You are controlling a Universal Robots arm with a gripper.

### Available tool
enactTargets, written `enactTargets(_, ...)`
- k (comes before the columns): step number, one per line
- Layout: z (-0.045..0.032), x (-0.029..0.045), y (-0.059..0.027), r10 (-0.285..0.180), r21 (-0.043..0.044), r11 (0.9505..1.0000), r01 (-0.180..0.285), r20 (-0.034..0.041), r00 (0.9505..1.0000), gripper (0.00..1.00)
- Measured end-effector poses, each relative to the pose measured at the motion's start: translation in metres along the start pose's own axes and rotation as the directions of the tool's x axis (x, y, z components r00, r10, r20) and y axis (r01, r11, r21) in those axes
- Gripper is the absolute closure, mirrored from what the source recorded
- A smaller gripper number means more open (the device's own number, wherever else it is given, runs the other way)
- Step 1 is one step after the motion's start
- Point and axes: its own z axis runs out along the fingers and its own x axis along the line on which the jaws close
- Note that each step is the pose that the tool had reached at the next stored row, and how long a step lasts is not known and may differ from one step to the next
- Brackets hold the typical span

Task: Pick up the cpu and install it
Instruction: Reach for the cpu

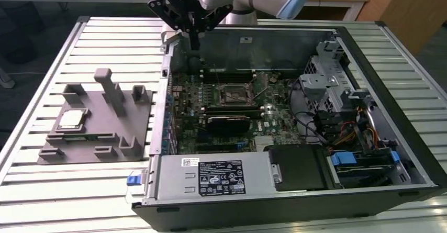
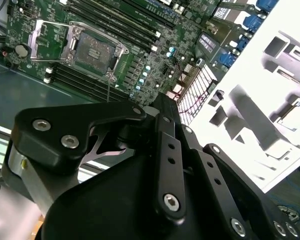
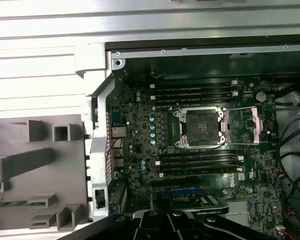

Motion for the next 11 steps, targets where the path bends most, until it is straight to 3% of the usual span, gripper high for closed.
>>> enactTargets(11,-0.0002,0.0075,-0.0006,0.000,0.0000,1.0000,0.000,0.0000,1.0000,0.89)
